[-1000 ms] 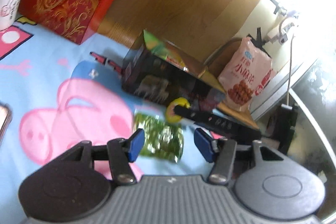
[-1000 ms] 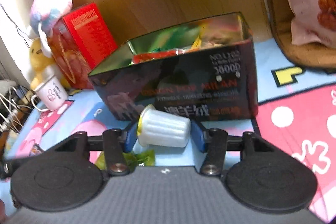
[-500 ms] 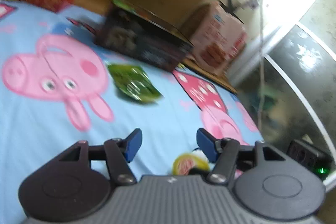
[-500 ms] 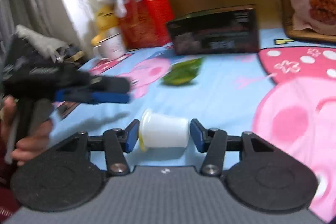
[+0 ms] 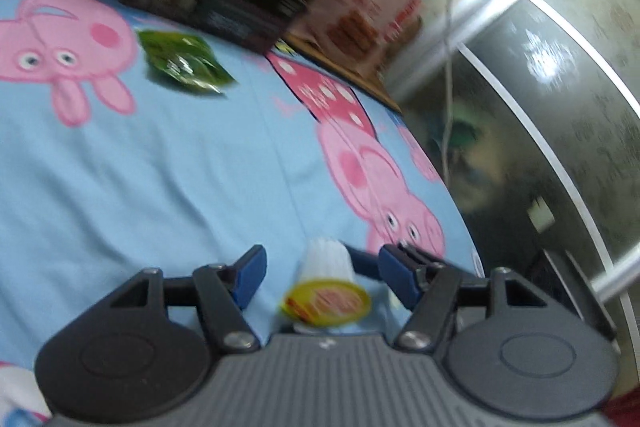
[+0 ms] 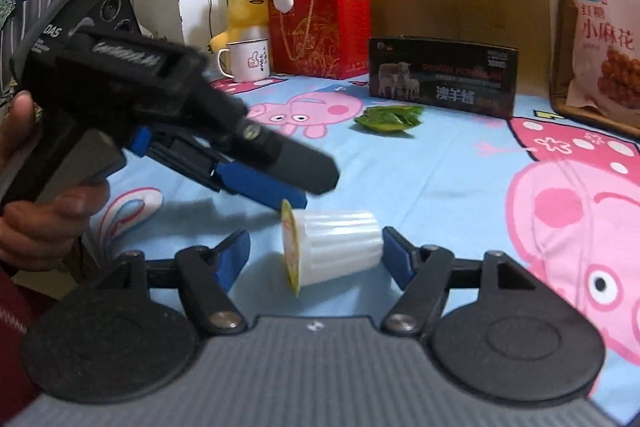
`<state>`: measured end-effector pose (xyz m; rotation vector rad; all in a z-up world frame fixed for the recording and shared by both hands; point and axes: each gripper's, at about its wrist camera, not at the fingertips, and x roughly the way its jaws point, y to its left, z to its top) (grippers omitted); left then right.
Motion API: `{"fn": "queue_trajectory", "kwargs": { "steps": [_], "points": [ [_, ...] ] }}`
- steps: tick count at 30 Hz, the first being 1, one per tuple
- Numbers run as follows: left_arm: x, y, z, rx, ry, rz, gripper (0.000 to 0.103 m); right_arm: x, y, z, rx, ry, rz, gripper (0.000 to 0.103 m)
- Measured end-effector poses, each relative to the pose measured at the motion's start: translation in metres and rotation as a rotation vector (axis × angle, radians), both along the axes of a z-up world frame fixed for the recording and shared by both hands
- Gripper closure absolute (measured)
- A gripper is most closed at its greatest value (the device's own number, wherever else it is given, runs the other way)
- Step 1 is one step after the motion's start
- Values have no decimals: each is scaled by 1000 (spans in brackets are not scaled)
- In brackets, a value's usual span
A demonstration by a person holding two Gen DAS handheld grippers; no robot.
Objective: Organize snacks
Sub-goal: 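Grasp the white yogurt cup with yellow lid using the right gripper, then lower the yogurt cup into the tin box and open the right gripper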
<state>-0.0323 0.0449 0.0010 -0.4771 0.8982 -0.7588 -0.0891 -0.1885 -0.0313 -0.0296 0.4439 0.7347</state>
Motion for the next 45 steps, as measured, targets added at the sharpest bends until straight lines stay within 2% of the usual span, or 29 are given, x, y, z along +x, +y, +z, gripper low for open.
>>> {"fn": "queue_trajectory", "kwargs": {
  "steps": [4, 5, 6, 7, 10, 15, 18, 23, 27, 32, 35, 37, 39, 43, 45],
  "points": [
    [-7, -13, -5, 4, 6, -64, 43, -11, -12, -3, 5, -8, -31, 30],
    [-7, -14, -6, -1, 11, -76, 50, -12, -16, -4, 14, -6, -33, 30],
    [-6, -15, -7, -9, 17, -83, 54, -14, -18, -4, 21, -5, -29, 36],
    [-4, -15, -9, -15, 25, -87, 59, -15, -19, -5, 25, -7, -29, 47],
    [0, -14, -8, -22, 31, -86, 59, -13, -17, -2, 17, -6, -21, 47],
    [11, -2, 11, -18, -25, -42, 59, 4, -7, 14, 20, -19, 2, 48],
    [36, 11, 27, -31, -52, 20, 59, 37, 3, 32, 27, -28, 20, 48],
    [107, 35, 67, -41, -126, 155, 58, 117, 22, 74, 95, -44, 53, 48],
    [170, 43, 89, 13, -179, 253, 53, 185, 50, 103, 94, -75, 31, 48],
    [237, 46, 83, 106, -181, 344, 53, 256, 77, 108, 65, -63, -6, 48],
    [258, 45, 72, 141, -162, 387, 52, 278, 86, 99, 36, -68, -45, 45],
    [261, 47, 68, 138, -159, 404, 52, 281, 84, 97, 31, -71, -72, 39],
    [251, 53, 69, 106, -173, 402, 50, 275, 72, 97, 71, -59, -95, 39],
    [206, 71, 73, 56, -217, 408, 47, 238, 31, 98, 190, -39, -95, 40],
    [186, 80, 70, 30, -209, 407, 46, 218, 16, 89, 227, 19, -60, 40]
  ]
}}
